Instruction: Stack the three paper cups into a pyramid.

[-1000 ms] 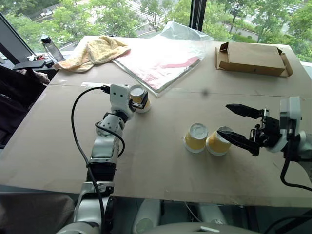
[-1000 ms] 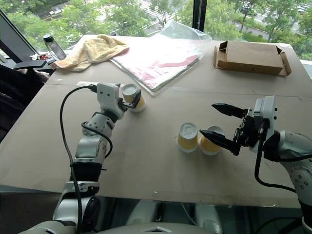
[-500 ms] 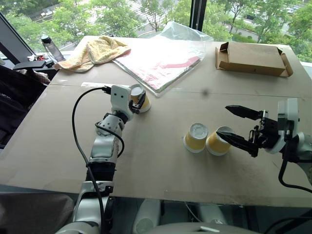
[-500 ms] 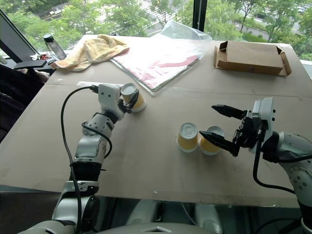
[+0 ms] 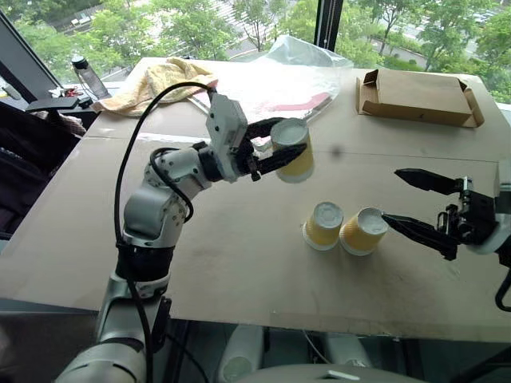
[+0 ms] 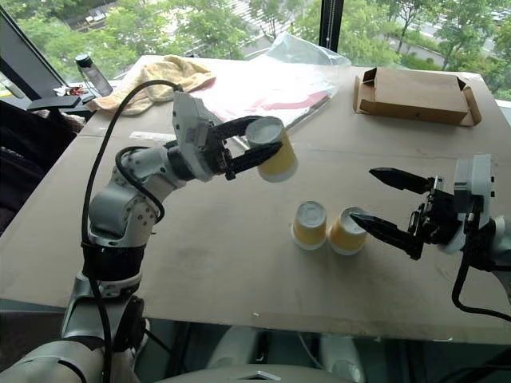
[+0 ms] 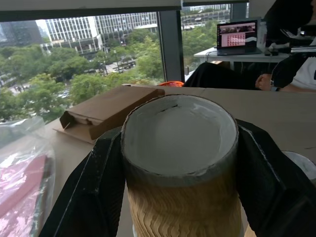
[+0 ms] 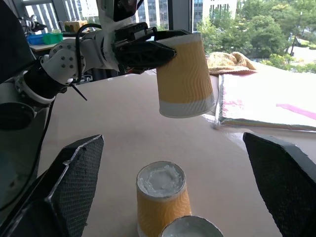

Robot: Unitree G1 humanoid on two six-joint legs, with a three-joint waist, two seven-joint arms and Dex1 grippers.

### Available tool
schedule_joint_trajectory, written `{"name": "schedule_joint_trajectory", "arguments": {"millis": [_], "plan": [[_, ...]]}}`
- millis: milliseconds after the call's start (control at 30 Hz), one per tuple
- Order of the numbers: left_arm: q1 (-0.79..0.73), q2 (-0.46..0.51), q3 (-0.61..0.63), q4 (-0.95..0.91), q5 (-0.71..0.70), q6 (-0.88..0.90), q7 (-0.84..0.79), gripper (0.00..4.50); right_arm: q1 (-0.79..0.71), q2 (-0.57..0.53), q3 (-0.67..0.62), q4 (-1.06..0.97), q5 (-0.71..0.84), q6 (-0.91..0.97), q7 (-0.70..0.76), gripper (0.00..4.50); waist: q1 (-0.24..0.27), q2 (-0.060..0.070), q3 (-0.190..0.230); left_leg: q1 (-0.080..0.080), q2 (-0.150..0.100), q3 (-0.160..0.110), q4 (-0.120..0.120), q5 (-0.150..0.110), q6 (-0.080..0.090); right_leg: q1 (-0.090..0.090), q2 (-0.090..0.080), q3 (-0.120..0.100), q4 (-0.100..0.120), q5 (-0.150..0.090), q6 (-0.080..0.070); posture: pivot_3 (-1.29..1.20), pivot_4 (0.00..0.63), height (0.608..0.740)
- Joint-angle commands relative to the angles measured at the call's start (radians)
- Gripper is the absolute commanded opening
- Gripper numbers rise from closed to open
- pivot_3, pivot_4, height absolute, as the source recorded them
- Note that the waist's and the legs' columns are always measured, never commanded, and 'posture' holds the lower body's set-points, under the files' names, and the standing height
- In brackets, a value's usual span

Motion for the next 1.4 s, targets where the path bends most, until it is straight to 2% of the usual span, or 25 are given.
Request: {"name": "schedule_joint_trajectory", "arguments": {"millis": [33,200,367,567,700,1000,1067,1133,1167,1400], "plan": [[-0.054,-0.029,-0.059,0.008,0.003,-0.001,-0.054,2.45,0.069,0.008,-0.106,-0.020,-0.016,-0.052,0.044,4.50,-0.005,0.000,0.000,0.000,0.000,0.000,0.000,0.000,0.000,0.000,0.000,0.001,0.000,0.000,0.000,0.00,0.150,0.740],[-0.123,-0.080,-0.144,0.108,0.055,-0.040,-0.126,2.45,0.221,0.030,-0.224,-0.041,-0.052,-0.096,0.088,4.50,-0.008,0.000,0.000,0.002,0.001,0.001,0.000,0.000,0.000,0.001,0.002,0.002,0.001,0.000,0.000,0.00,0.150,0.740],[-0.157,-0.123,-0.169,0.167,0.069,-0.047,-0.163,2.45,0.321,0.063,-0.300,-0.058,-0.045,-0.115,0.097,4.50,-0.009,0.001,0.000,0.002,0.001,0.001,0.000,0.000,0.000,0.001,0.003,0.004,0.001,0.000,0.000,0.00,0.150,0.740],[-0.166,-0.170,-0.201,0.196,0.089,-0.060,-0.205,2.45,0.340,0.088,-0.290,-0.094,-0.043,-0.135,0.067,4.50,-0.008,0.001,0.000,0.002,0.001,0.001,0.000,0.000,0.000,0.001,0.003,0.004,0.001,0.000,0.000,0.00,0.150,0.740],[-0.156,-0.210,-0.223,0.238,0.136,-0.137,-0.211,2.45,0.354,0.116,-0.277,-0.122,-0.036,-0.147,0.049,4.50,-0.003,0.001,0.000,0.002,0.001,0.001,0.000,0.000,0.000,0.001,0.003,0.004,0.001,0.000,0.000,0.00,0.150,0.740],[-0.125,-0.221,-0.233,0.235,0.160,-0.140,-0.218,2.45,0.357,0.115,-0.274,-0.122,-0.046,-0.157,0.037,4.50,-0.003,0.001,0.000,0.003,0.001,0.001,0.000,0.000,0.000,0.001,0.003,0.004,0.001,0.000,0.000,0.00,0.150,0.740],[-0.120,-0.220,-0.235,0.241,0.172,-0.151,-0.212,3.48,0.352,0.110,-0.273,-0.116,-0.048,-0.157,0.037,4.50,-0.003,0.001,0.000,0.003,0.001,0.001,0.000,0.000,0.000,0.001,0.003,0.004,0.001,0.000,0.000,0.00,0.150,0.740],[-0.119,-0.222,-0.239,0.248,0.188,-0.160,-0.200,4.26,0.346,0.105,-0.271,-0.111,-0.049,-0.157,0.038,4.50,-0.003,0.001,0.000,0.003,0.001,0.001,0.000,0.000,0.000,0.001,0.003,0.004,0.001,0.000,0.000,0.00,0.150,0.740],[-0.120,-0.223,-0.239,0.249,0.191,-0.160,-0.199,4.39,0.343,0.102,-0.270,-0.108,-0.049,-0.156,0.039,4.50,-0.003,0.001,0.000,0.003,0.001,0.001,0.000,0.000,0.000,0.001,0.003,0.004,0.001,0.000,0.000,0.00,0.150,0.740],[-0.131,-0.203,-0.190,0.200,0.141,-0.109,-0.198,4.39,0.327,0.092,-0.248,-0.088,-0.060,-0.156,0.049,4.50,-0.004,0.001,0.000,0.003,0.001,0.001,0.000,0.000,0.000,0.001,0.003,0.004,0.001,0.000,0.000,0.00,0.150,0.740]]}}
